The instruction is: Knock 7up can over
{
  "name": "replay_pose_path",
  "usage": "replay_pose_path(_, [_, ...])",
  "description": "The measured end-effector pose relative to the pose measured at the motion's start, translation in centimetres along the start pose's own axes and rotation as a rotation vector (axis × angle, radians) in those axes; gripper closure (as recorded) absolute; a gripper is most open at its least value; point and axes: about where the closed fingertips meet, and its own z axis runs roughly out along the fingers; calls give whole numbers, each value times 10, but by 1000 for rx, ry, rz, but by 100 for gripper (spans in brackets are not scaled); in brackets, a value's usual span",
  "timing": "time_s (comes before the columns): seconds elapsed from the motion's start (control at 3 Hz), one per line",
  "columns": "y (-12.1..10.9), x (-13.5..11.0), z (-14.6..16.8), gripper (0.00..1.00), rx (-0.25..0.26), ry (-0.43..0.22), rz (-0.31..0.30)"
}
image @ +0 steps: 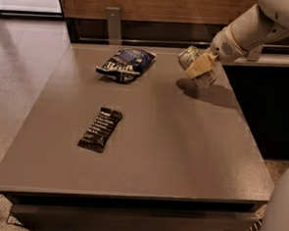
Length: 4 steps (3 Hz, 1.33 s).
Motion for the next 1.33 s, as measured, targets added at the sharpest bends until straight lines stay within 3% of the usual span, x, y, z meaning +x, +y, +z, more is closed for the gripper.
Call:
replay_pose_path(1.0, [3, 31, 48, 100, -60, 185, 17])
replay_pose_path(1.33, [3, 29, 45, 100, -60, 185, 17])
